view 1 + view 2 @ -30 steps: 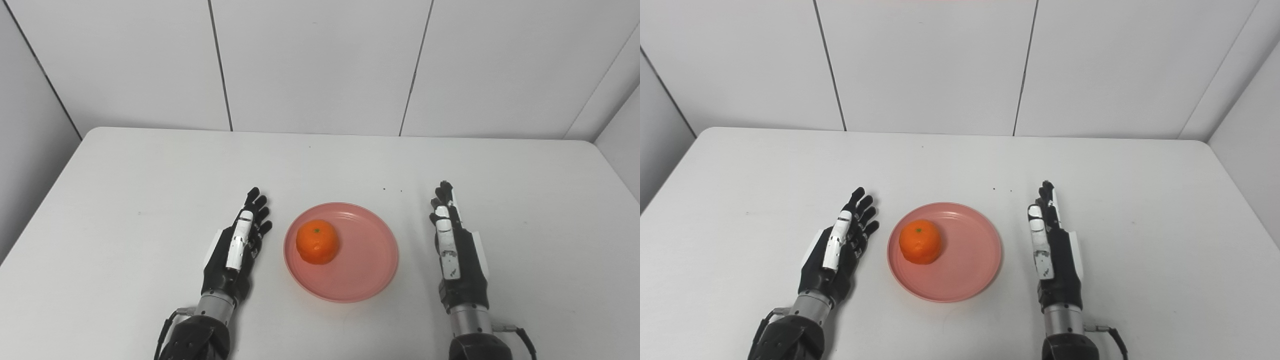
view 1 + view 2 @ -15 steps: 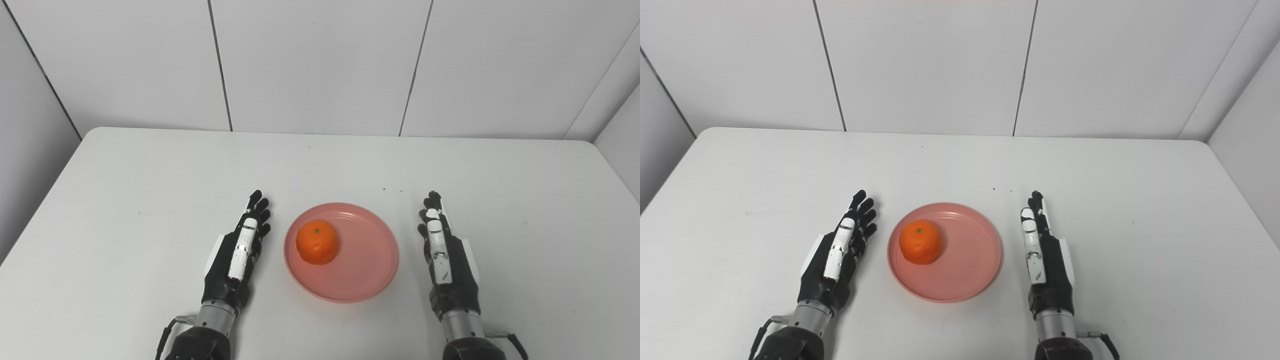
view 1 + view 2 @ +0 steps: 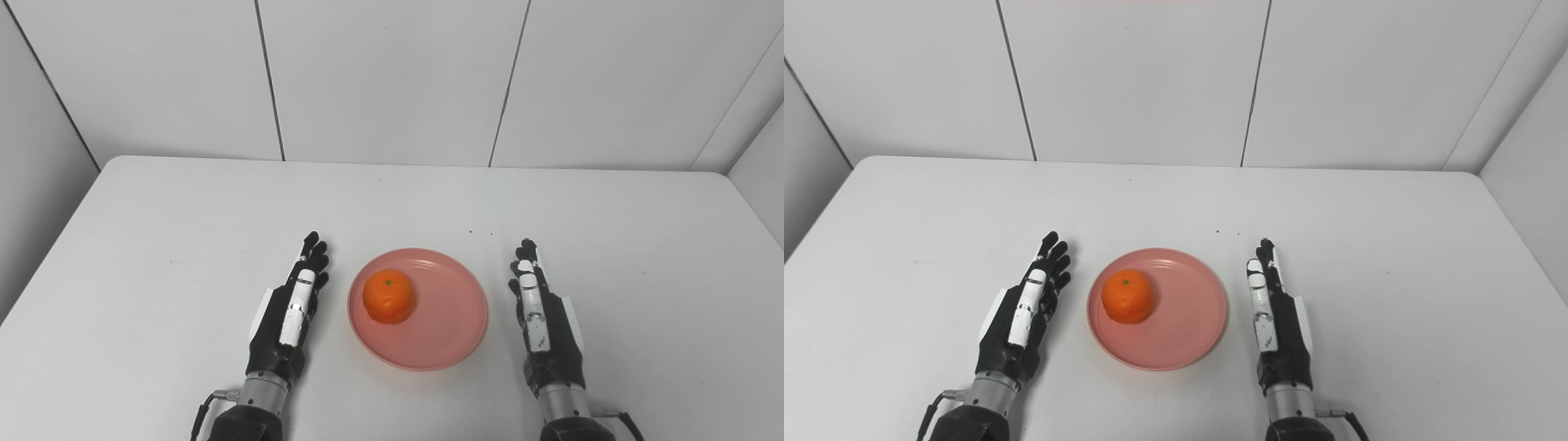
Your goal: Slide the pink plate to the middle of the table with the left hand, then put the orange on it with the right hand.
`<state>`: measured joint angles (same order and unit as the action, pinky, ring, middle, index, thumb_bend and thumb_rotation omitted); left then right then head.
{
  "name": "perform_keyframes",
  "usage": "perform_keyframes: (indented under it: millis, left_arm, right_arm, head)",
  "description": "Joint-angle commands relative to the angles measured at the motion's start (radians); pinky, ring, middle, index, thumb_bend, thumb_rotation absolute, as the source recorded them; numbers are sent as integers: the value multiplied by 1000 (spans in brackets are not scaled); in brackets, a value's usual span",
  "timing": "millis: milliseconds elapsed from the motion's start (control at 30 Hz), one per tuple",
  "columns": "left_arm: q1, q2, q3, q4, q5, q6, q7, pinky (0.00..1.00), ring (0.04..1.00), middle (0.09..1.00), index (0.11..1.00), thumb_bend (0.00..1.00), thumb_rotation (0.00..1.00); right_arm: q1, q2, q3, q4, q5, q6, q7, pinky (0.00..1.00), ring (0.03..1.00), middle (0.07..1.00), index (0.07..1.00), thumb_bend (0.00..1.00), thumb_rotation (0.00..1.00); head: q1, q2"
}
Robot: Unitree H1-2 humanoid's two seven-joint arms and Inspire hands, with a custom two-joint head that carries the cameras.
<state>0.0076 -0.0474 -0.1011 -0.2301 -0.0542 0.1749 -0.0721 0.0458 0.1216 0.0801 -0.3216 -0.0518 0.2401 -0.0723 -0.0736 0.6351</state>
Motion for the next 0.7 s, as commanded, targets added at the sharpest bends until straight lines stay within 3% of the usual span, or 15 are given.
perform_keyframes:
  millis: [0,667]
  left_arm:
    - [-8,-5,-9,-20,15,-51,1,1000,1000,1000,1000,414,1000]
    - [-7,-16,-9,-21,26,-50,18,1000,1000,1000,1000,393,1000]
  right_arm:
    - [-10,11,6,-20,5,-24,5,990,998,1000,1000,220,1000]
    - [-6,5,14,-22,-15,-24,2,974,990,1000,1000,226,1000]
  head:
    - [1,-2]
    - [6,-7]
